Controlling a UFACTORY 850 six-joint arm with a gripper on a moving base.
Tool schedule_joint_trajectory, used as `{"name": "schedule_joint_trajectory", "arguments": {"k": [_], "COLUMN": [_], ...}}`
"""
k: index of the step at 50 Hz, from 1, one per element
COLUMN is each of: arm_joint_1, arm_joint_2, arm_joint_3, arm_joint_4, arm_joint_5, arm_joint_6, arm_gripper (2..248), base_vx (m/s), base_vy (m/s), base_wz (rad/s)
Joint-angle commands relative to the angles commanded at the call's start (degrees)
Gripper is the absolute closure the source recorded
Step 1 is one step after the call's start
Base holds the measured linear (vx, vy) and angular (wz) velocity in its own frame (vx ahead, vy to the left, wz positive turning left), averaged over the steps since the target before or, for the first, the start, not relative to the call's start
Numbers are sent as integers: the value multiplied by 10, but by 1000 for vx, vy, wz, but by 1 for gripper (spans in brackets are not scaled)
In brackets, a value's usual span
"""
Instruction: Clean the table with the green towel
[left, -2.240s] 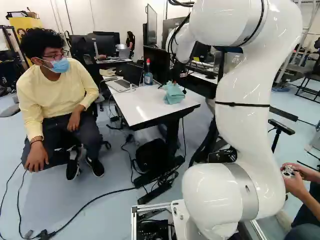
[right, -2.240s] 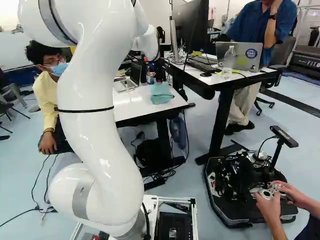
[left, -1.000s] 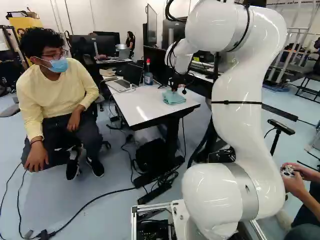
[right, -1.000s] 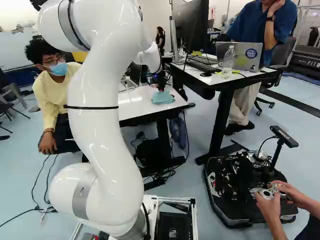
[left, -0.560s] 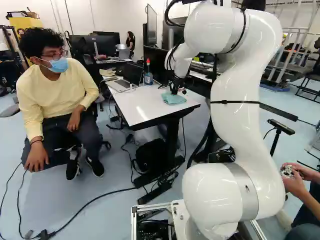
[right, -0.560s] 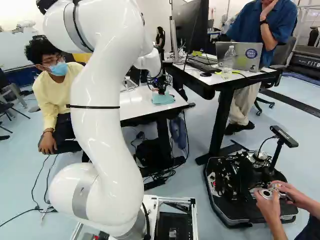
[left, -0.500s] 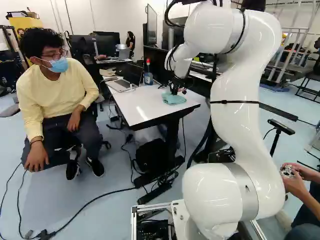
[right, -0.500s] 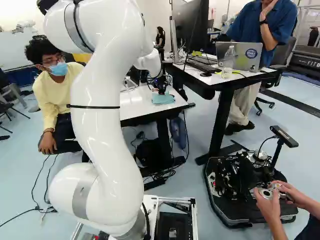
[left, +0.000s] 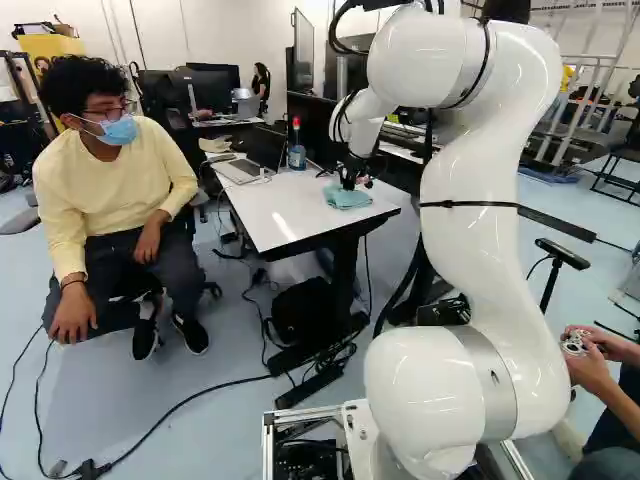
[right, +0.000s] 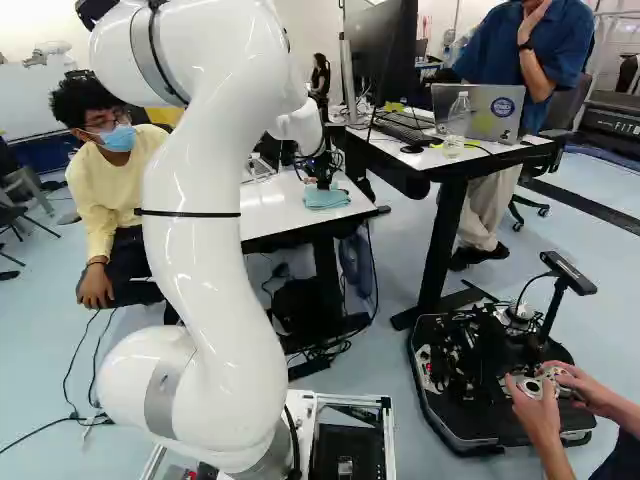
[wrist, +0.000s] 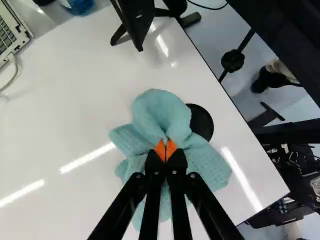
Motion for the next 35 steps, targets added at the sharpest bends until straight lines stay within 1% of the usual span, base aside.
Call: {"name": "schedule_joint_trajectory", "arguments": {"k": [17, 35], "arm_joint_1": [0, 0], "arm_joint_2": [0, 0], "arm_joint_3": [0, 0], "arm_joint_4": [0, 0], "arm_joint_5": [-16, -18], "arm_joint_6": [0, 0], "arm_gripper": [225, 225], "base_vx": [0, 0], "base_vy": [0, 0], "base_wz": [0, 0]}}
